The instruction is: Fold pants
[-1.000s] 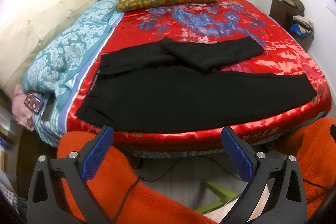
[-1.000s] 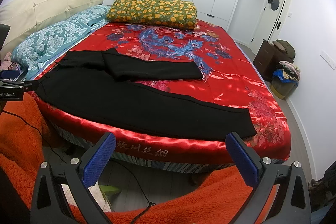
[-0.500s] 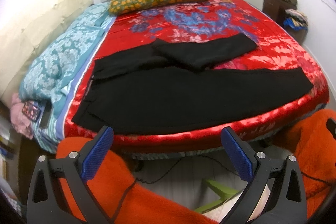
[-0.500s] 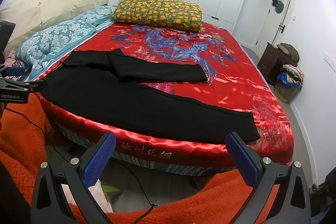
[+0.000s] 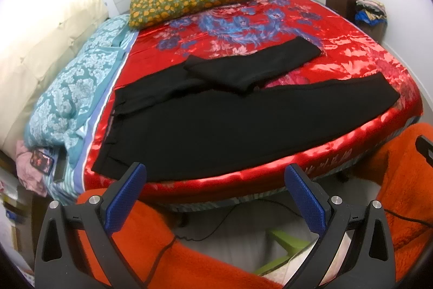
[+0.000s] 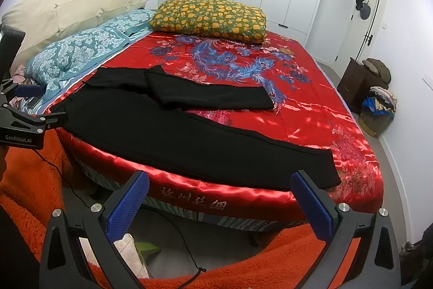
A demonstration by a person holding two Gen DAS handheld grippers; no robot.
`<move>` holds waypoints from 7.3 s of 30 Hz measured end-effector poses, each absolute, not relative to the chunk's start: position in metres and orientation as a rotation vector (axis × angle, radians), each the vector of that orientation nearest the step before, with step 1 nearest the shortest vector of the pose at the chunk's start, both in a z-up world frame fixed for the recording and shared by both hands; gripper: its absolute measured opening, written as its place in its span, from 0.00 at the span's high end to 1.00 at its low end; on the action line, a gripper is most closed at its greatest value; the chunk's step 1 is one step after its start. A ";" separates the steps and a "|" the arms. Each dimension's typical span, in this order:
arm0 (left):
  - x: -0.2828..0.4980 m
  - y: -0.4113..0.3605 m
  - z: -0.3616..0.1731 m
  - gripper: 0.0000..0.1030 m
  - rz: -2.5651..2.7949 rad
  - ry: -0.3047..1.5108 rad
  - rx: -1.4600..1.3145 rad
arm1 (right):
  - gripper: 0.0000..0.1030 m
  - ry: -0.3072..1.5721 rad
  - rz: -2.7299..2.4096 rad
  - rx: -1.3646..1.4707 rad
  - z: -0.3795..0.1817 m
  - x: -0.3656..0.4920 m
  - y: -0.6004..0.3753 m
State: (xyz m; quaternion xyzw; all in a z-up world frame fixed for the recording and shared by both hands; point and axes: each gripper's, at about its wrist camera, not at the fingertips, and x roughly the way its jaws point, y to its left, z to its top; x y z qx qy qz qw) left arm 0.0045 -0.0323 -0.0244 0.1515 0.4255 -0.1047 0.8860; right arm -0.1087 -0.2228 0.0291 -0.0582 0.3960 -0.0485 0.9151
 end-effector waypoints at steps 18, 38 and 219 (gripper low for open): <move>0.007 -0.035 -0.031 0.01 -0.231 0.878 0.328 | 0.00 0.827 -0.111 -0.100 0.024 -0.103 -0.229; 0.115 -0.009 -0.027 0.01 -0.079 0.841 0.218 | 0.00 0.687 -0.305 0.068 0.036 -0.062 -0.346; 0.377 0.062 -0.259 0.01 0.161 0.888 0.053 | 0.94 0.920 -0.014 0.235 -0.110 0.381 -0.625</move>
